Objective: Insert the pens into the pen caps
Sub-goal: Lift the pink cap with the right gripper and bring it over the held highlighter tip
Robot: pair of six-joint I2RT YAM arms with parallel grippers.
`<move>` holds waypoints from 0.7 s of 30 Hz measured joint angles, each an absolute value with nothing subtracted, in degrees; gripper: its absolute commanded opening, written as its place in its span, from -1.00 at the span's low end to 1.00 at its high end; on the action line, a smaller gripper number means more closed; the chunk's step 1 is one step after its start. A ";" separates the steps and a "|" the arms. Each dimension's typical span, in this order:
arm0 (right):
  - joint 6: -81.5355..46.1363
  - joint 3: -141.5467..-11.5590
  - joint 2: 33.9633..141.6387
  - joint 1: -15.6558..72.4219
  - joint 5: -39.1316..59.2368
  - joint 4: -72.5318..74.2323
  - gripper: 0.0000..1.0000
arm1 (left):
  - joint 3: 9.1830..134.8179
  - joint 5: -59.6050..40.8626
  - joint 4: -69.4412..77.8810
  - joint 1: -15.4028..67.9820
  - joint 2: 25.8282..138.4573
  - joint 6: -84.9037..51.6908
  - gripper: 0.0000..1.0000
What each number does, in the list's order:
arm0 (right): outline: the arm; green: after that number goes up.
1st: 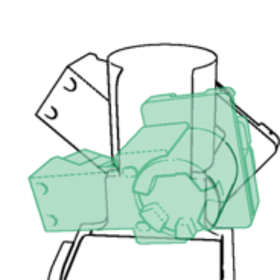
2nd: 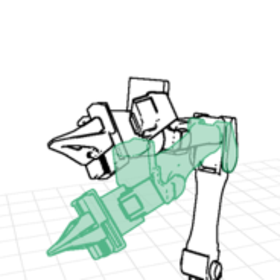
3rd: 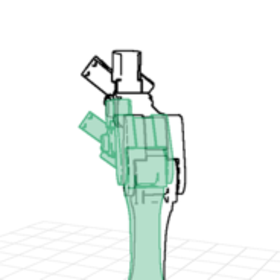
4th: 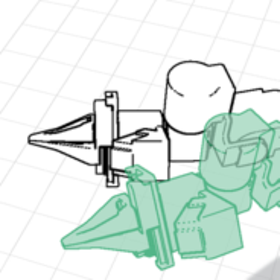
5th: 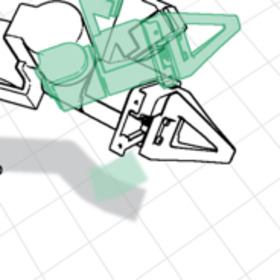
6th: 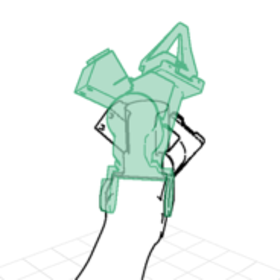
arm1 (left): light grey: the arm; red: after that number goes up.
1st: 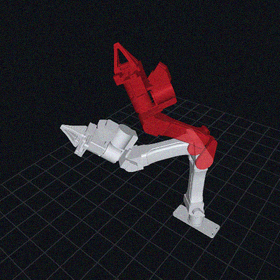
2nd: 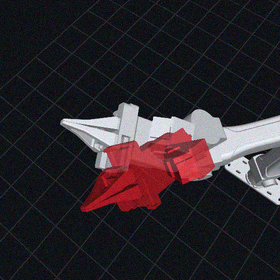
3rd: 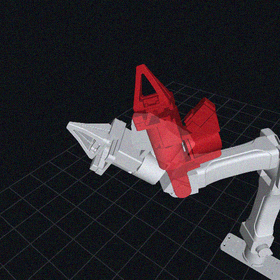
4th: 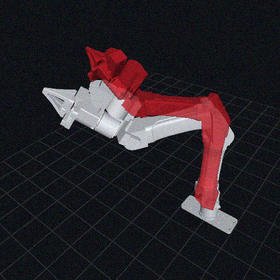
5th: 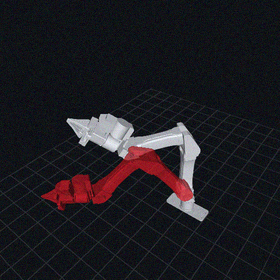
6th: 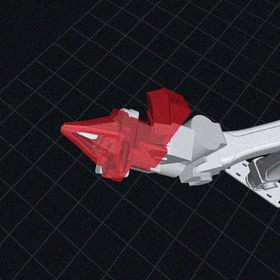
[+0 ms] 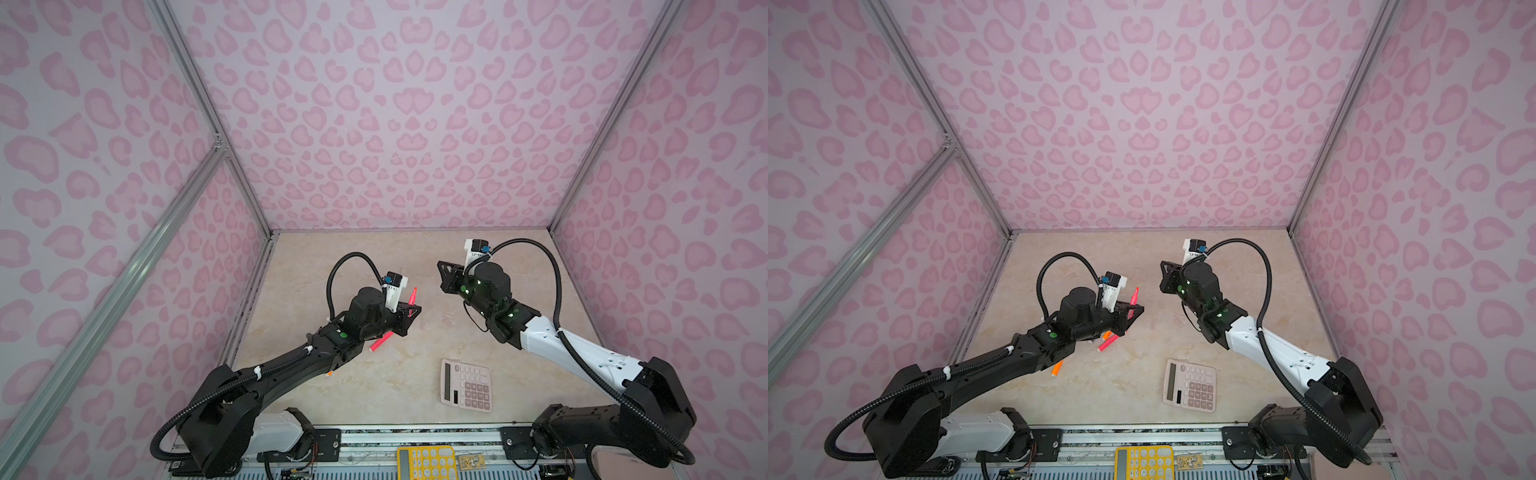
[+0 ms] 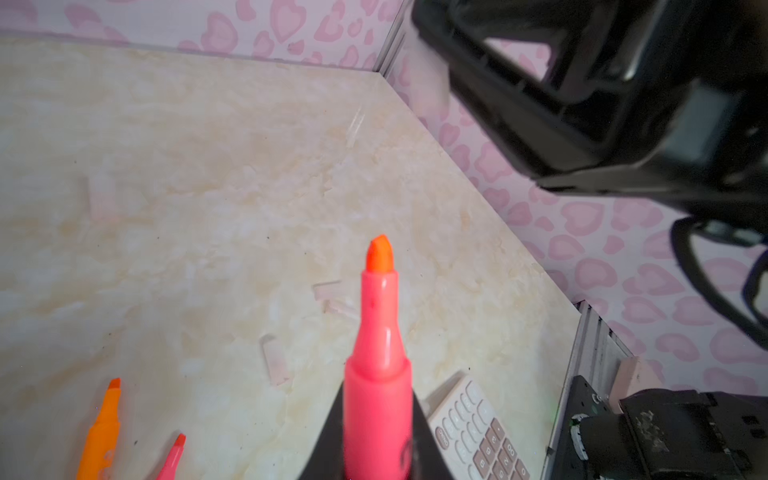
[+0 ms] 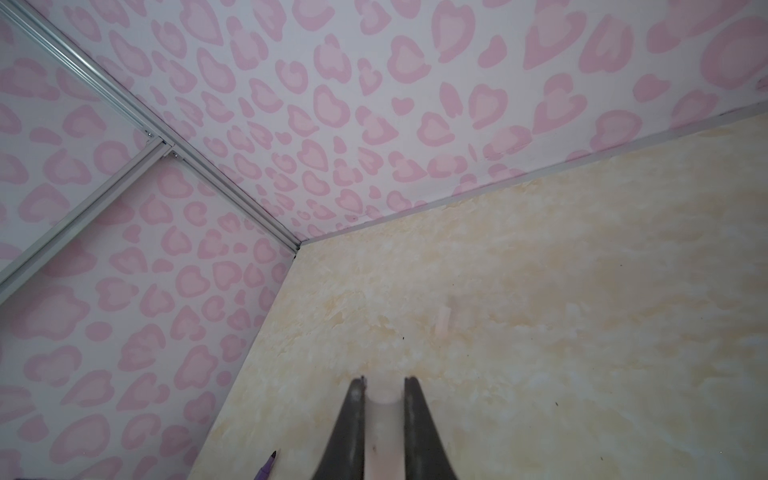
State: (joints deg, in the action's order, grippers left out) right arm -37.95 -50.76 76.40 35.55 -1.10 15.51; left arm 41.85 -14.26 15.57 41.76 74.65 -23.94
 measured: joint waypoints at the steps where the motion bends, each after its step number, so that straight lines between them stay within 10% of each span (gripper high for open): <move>1: -37.95 -50.76 76.40 35.51 -1.08 15.57 -1.00 | 41.82 -14.22 15.49 41.78 74.65 -23.97 -0.92; 21: -39.51 -50.35 78.61 35.24 2.31 17.10 -1.00 | 42.48 -15.05 15.55 43.03 79.15 -25.50 -0.92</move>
